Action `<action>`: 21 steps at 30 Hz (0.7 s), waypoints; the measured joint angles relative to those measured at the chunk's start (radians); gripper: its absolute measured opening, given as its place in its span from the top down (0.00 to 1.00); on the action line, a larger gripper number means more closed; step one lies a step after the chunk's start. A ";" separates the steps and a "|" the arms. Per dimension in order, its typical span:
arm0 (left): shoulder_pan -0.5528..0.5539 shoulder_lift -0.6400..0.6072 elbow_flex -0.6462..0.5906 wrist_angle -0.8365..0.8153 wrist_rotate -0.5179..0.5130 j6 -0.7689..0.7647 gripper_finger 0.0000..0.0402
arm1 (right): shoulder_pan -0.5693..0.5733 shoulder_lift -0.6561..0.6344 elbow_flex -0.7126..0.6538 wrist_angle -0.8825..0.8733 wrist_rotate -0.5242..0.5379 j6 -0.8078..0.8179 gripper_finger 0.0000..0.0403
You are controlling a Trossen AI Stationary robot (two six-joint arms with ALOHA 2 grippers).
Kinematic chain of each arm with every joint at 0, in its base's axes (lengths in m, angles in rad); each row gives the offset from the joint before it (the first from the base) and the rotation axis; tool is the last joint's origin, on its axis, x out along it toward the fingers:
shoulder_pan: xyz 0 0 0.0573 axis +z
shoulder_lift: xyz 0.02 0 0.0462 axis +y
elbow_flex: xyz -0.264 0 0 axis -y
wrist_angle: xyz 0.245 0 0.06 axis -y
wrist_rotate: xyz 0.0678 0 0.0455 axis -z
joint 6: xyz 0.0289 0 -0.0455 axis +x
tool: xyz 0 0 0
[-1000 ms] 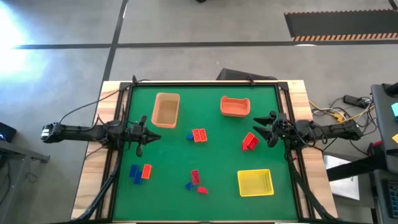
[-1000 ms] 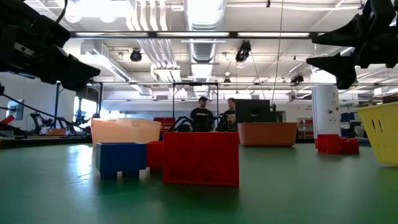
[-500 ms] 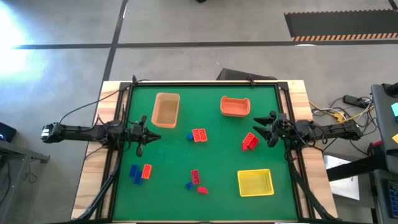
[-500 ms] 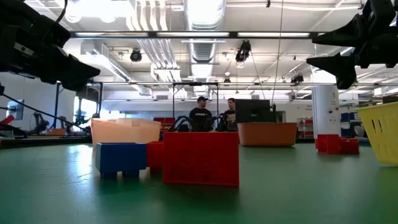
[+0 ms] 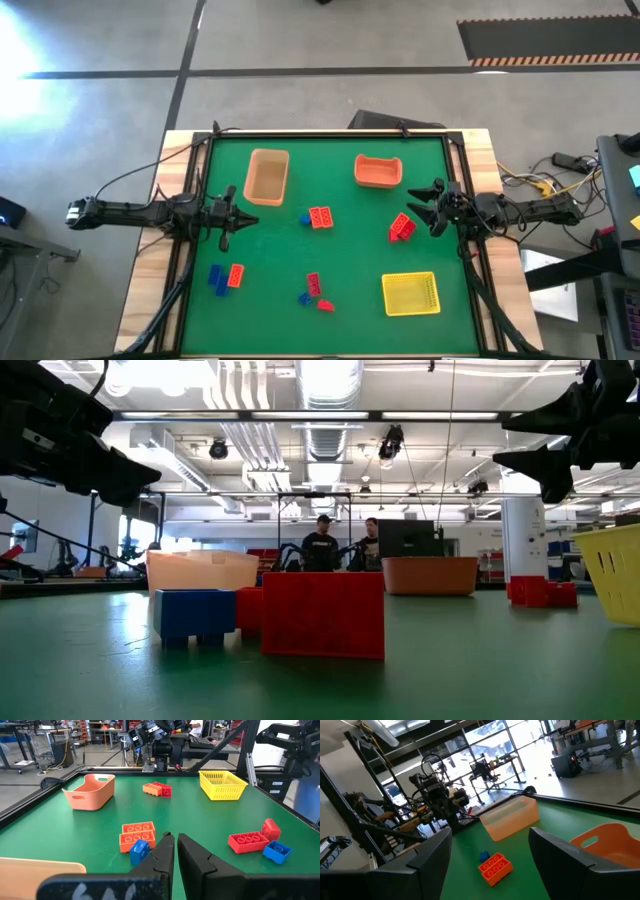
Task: Sort & place blocks by color
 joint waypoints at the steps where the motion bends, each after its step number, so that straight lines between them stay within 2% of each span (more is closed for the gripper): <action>1: 0.000 0.000 0.000 0.000 0.000 0.000 0.98 | 0.000 0.000 0.000 0.000 0.000 0.000 0.37; 6: 0.000 0.000 0.000 0.000 0.000 0.000 0.98 | 0.000 0.000 0.000 0.004 0.000 -0.001 0.37; 14: 0.000 0.000 0.000 0.000 0.000 0.000 0.98 | 0.000 0.000 0.000 0.148 0.003 0.084 0.37; 21: 0.000 0.000 0.000 0.000 0.000 0.000 0.98 | -0.001 0.047 0.030 0.174 0.066 -0.012 0.37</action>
